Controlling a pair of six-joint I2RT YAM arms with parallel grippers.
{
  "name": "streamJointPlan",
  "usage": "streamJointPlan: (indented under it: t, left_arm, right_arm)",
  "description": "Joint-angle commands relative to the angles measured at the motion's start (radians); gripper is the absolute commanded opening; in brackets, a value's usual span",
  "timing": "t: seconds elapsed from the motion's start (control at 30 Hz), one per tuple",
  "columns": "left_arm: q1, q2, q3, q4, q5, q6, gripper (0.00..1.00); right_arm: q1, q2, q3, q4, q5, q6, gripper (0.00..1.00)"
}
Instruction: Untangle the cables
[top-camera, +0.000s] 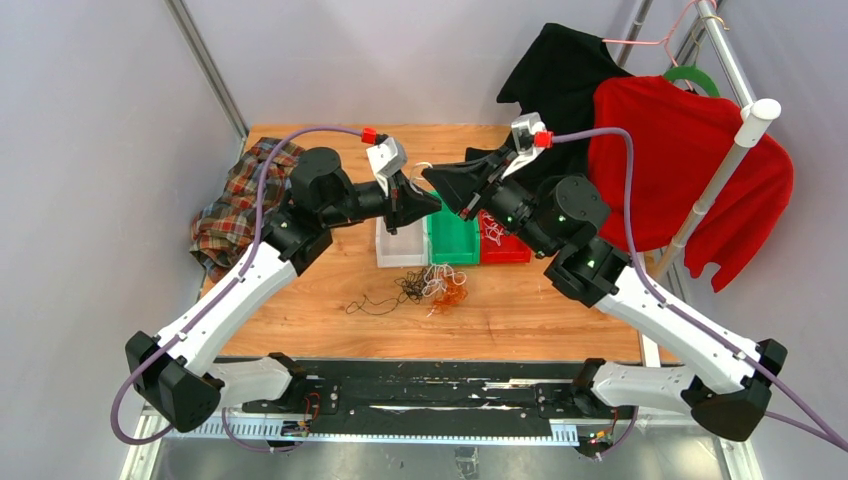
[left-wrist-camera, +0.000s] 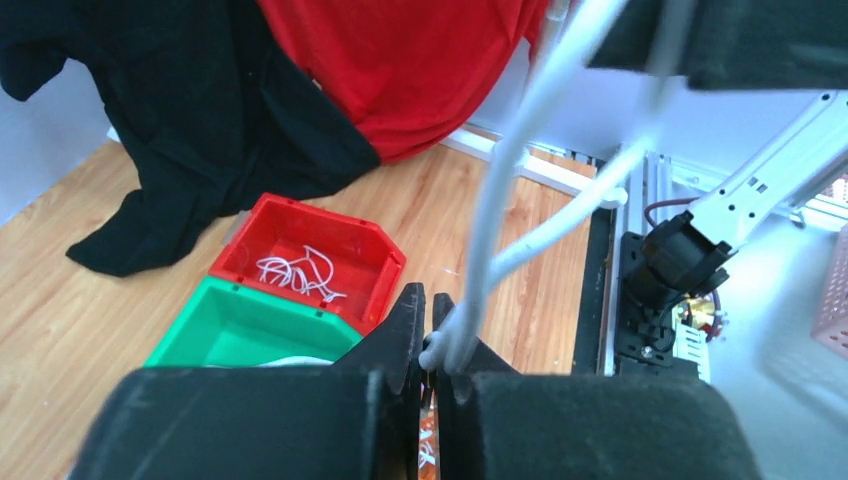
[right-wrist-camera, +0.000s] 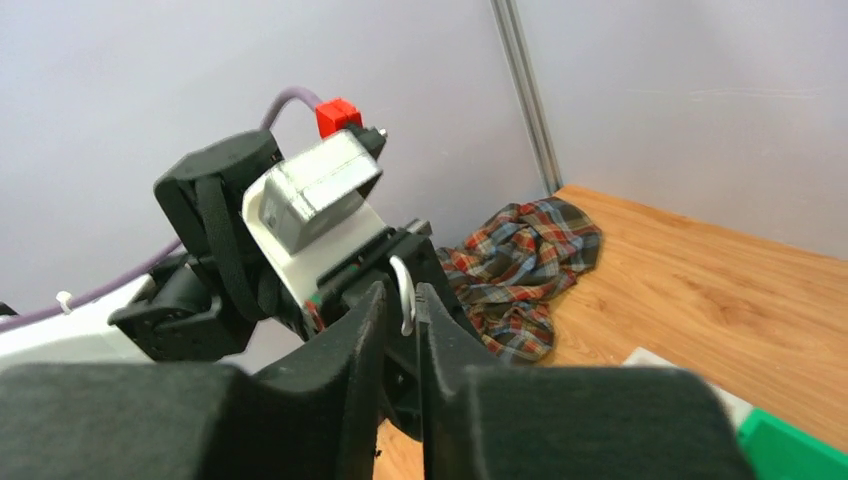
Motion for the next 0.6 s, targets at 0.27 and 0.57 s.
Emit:
streamJointPlan:
  t: [0.27,0.57]
  left_arm:
    - [-0.003,0.002,0.138,-0.17,-0.006,0.064,0.01]
    - [-0.003,0.014,0.238,-0.298,0.037,0.065,0.01]
  right_arm:
    - [-0.014,-0.324,-0.5,0.041,0.116,-0.17,0.66]
    - [-0.005,-0.171,-0.565,0.219,-0.133,-0.247,0.67]
